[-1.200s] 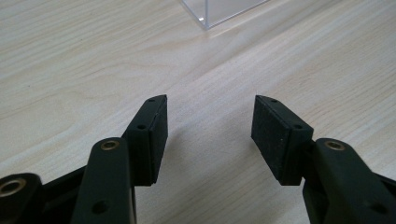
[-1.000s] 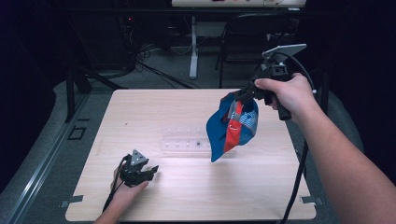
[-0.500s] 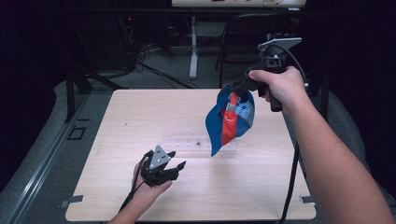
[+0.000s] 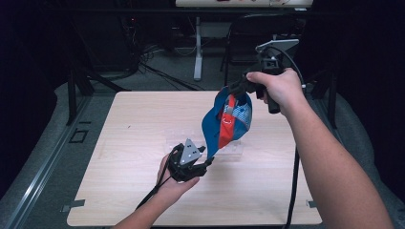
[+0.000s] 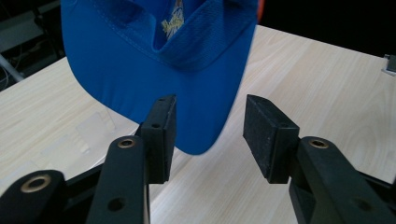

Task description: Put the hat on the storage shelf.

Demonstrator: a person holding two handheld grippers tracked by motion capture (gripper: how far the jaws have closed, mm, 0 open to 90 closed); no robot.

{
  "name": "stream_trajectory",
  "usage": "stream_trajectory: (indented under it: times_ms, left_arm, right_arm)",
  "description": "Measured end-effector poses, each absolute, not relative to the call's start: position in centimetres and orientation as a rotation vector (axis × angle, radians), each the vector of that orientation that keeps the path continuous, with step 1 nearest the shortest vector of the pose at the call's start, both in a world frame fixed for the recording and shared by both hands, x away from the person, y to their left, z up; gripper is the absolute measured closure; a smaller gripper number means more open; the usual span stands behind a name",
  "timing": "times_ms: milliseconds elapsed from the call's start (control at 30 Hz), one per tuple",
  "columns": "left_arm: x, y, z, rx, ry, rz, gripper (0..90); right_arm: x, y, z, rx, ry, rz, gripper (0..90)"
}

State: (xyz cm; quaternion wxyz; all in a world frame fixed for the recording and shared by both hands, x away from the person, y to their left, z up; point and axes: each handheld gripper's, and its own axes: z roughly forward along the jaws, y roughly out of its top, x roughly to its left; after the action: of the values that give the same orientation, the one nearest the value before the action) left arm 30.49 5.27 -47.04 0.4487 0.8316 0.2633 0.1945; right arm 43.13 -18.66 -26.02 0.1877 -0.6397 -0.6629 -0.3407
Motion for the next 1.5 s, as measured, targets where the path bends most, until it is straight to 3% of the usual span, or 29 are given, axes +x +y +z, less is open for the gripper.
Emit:
stream_trajectory:
  times_ms: [300, 533, 667, 1500]
  left_arm:
    - [31.3, 4.0, -47.9, 2.059, 0.675, 0.458, 55.9]
    - [31.8, 4.0, -48.1, 2.087, 0.671, 0.498, 79.6]
    - [32.0, 4.7, -47.8, 2.076, 0.673, 0.537, 86.4]
    - [33.8, 7.9, -47.5, 2.065, 0.671, 0.522, 87.7]
  right_arm:
    - [43.2, -18.5, -26.0, -1.799, -1.86, -0.961, 77.9]
    - [43.2, -18.3, -26.1, -1.793, -1.863, -0.964, 77.9]
    - [43.2, -18.1, -26.0, -1.784, -1.862, -0.97, 77.8]
    - [43.5, -17.1, -27.5, -1.769, -1.883, -0.944, 77.8]
